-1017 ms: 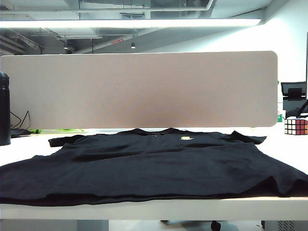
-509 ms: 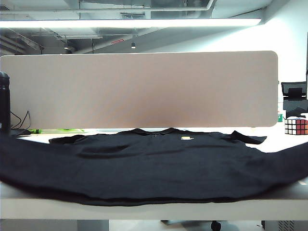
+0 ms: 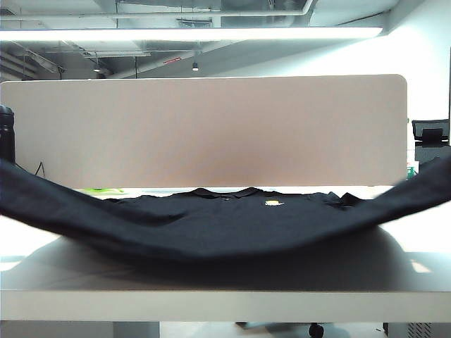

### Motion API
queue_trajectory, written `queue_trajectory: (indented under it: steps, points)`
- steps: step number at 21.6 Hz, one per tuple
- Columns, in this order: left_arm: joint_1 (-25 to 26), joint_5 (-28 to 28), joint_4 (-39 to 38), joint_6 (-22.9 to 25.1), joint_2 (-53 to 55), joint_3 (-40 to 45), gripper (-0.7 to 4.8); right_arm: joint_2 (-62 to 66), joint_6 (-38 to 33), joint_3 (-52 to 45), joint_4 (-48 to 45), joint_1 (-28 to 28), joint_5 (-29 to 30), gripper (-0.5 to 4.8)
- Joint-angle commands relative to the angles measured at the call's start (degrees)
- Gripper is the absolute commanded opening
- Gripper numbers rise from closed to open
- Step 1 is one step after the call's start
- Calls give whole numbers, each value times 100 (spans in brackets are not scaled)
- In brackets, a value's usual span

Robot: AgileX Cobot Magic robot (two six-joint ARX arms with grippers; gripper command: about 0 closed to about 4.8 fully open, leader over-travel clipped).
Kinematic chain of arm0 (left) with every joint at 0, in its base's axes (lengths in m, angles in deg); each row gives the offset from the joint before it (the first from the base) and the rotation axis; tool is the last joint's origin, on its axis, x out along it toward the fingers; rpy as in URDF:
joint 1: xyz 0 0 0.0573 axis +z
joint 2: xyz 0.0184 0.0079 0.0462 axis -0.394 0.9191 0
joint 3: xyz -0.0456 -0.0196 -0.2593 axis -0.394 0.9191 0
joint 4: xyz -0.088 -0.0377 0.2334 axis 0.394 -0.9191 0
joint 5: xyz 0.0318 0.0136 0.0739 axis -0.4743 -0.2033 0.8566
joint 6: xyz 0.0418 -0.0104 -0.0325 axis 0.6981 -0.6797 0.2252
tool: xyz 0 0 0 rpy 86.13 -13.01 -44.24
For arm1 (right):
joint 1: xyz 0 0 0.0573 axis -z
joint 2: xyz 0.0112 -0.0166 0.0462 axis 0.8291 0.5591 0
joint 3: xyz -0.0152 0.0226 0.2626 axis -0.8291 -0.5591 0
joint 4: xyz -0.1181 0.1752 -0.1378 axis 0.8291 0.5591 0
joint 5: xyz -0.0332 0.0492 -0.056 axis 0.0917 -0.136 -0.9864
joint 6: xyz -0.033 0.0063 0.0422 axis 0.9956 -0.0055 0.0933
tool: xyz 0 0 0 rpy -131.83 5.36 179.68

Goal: Fold the bottom side of the T-shirt horizontally towards the center, about one-third of the way, then fold the sleeve back towards the center, creating a straight line along the edge of the T-shirt, and finally fold the bottom of the T-shirt up towards the top, creating a neat rectangle.

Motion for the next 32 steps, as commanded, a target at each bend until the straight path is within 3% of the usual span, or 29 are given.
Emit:
queue_trajectory:
  steps: [1,12,18,20,25,32]
  points:
    - [9,-299,17,-190,-35,-192,-6,-52,-13,367,166,-7,197,-2]
    - [2,-186,-964,-26,-1121,-358,-6,-1128,-127,527,621,-63,190,-2]
    - [13,330,-1032,-136,-1663,-358,-6,-1550,-179,522,470,-63,125,-2]
    - [13,385,-654,-439,-1779,-356,-6,-1550,-352,522,199,-63,127,-2]
    - [11,354,1303,-1447,-1261,-356,-6,-1241,-1115,522,-997,-81,114,-2]
    - [7,295,3379,-2022,608,-358,-6,280,-1917,531,-3117,-446,129,-2]
